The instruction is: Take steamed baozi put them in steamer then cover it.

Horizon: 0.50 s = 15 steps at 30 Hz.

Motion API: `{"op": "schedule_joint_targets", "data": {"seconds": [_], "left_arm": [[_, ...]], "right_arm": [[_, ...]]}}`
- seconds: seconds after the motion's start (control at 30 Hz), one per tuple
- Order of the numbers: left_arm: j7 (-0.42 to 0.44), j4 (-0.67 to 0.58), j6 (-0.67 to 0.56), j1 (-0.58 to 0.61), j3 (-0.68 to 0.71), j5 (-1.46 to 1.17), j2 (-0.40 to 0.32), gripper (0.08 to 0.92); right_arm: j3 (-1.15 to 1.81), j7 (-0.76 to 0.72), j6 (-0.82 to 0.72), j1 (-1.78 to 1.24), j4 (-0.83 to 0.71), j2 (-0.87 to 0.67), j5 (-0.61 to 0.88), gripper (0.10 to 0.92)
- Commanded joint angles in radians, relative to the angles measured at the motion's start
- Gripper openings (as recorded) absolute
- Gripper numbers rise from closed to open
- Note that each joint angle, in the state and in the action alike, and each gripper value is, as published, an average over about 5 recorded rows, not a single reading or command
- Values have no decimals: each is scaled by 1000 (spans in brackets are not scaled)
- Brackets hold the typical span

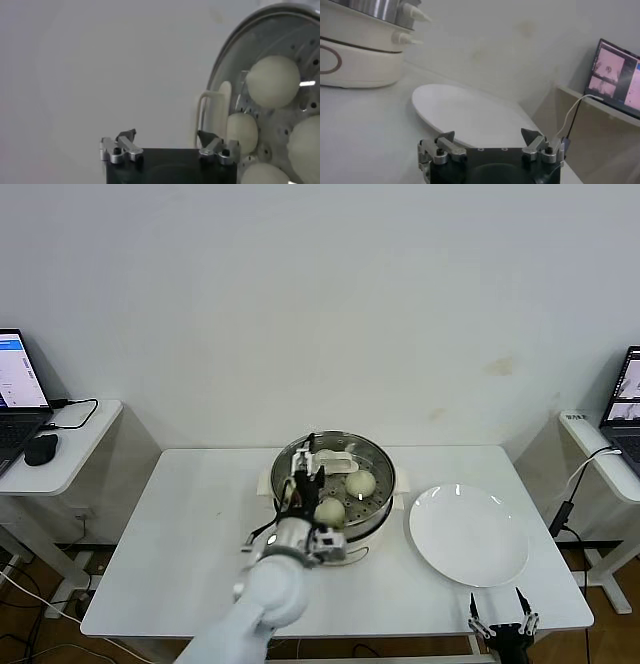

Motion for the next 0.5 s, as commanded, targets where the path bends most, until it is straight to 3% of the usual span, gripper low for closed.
{"op": "schedule_joint_targets", "data": {"seconds": [0.03, 0.13, 0.23, 0.5], "left_arm": [[-481, -323, -356, 483, -299, -1026, 155, 822], [-539, -279, -570, 612, -470, -1284, 118, 823], [-571, -247, -621, 694, -574, -1420, 105, 823], [-545, -227, -746, 926, -585, -1444, 105, 823]], "right_arm": [[-10, -1, 0, -8, 7, -3, 3, 823], [-28, -2, 4, -24, 19, -14, 19, 823], [-55, -9, 12, -51, 43, -43, 65, 822], [-143, -44, -51, -162, 159, -183, 250, 823]]}}
